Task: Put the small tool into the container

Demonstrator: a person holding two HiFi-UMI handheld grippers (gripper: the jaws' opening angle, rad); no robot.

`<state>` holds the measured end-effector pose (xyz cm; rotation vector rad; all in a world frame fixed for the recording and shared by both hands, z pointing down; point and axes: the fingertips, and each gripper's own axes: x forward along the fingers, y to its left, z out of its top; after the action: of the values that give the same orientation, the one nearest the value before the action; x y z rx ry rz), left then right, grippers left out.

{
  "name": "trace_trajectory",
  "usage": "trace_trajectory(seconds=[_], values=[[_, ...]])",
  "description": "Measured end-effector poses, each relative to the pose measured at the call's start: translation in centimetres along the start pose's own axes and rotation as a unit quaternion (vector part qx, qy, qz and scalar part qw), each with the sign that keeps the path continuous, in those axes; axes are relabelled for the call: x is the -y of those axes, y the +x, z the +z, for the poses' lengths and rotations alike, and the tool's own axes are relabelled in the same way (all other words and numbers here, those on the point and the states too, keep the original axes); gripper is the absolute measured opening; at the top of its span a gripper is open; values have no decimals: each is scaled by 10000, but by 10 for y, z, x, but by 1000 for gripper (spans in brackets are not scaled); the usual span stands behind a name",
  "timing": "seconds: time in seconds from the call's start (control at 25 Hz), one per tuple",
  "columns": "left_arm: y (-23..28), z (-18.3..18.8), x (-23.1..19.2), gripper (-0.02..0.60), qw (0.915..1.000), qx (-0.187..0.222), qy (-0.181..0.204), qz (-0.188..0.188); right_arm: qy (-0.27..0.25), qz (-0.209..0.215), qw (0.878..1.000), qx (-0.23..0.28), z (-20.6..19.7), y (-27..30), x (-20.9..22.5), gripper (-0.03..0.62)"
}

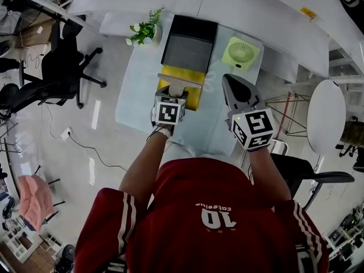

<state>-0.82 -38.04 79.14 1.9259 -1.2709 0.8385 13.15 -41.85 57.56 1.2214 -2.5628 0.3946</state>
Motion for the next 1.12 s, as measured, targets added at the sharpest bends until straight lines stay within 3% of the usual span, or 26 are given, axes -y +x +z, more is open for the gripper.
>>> trace_trajectory(seconds=[0.8,1.12], values=[[54,-26,-12,293,9949,-1009,-29,75,161,-67,9997,-184,-16,0,14,4],[70,-34,-18,293,9905,-1330,91,332,200,-131,9994,-230,-20,-4,23,5]])
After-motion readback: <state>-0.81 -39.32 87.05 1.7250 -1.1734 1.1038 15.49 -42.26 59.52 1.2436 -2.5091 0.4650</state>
